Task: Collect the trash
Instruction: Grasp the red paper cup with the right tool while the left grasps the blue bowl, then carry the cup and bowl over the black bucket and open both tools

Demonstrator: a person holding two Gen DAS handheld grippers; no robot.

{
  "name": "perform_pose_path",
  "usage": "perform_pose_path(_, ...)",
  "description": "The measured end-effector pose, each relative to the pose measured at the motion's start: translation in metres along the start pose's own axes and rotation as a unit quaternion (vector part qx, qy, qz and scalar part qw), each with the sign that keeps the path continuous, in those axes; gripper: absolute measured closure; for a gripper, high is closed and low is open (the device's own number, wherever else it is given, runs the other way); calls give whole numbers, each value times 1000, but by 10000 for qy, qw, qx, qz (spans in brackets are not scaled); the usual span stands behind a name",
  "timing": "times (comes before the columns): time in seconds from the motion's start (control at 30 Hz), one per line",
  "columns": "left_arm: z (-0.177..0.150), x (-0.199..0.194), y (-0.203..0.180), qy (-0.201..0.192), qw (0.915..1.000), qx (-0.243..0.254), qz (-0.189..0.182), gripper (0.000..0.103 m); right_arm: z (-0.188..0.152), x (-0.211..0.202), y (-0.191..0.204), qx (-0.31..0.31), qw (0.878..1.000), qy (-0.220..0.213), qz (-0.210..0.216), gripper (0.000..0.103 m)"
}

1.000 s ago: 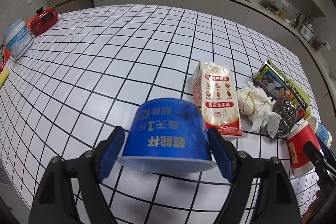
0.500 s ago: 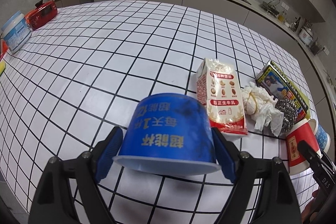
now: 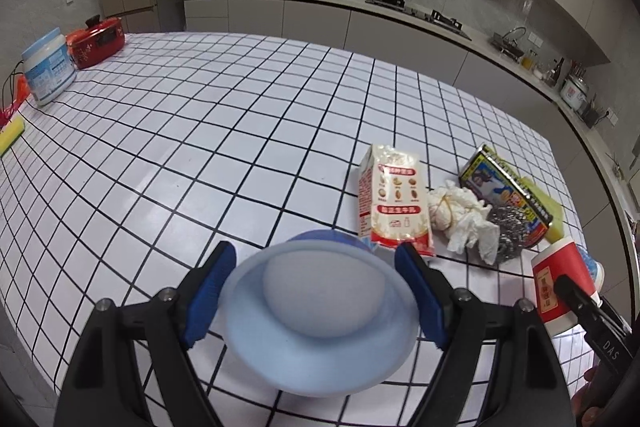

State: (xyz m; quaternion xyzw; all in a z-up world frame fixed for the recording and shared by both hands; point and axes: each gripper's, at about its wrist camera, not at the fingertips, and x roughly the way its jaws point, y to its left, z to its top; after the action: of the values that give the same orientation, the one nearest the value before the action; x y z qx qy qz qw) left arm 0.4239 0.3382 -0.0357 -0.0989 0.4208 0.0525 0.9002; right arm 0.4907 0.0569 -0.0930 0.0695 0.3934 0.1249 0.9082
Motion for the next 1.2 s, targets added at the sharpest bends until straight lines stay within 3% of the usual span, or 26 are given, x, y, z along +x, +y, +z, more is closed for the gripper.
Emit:
perform_pose_path(0.3,-23,-37,-47,-303,9995,-3,-110,21,-3,-43,-19,-170,9988,-275,376,42)
perform_pose_path(0.5,-42,-48,-85,-287,9987,83,-406,21,-9,-75,-47,-187,9981,-413,429,42)
perform_pose_path(0.73,-48,-49,-141,-140,9917,693,-1076,21,-23,-112,-89,396,9966,-713,-78,42)
perform_pose_path(1.0,-66,-43,-212,132,9702,1378,-1990,21,-49,-153,-145,1164,9843,-836,-1035,42)
perform_pose_path(1.2,-88,-56,-277,214,9535,1848,-2373,21,-76,-185,-203,1659,9695,-882,-1571,42)
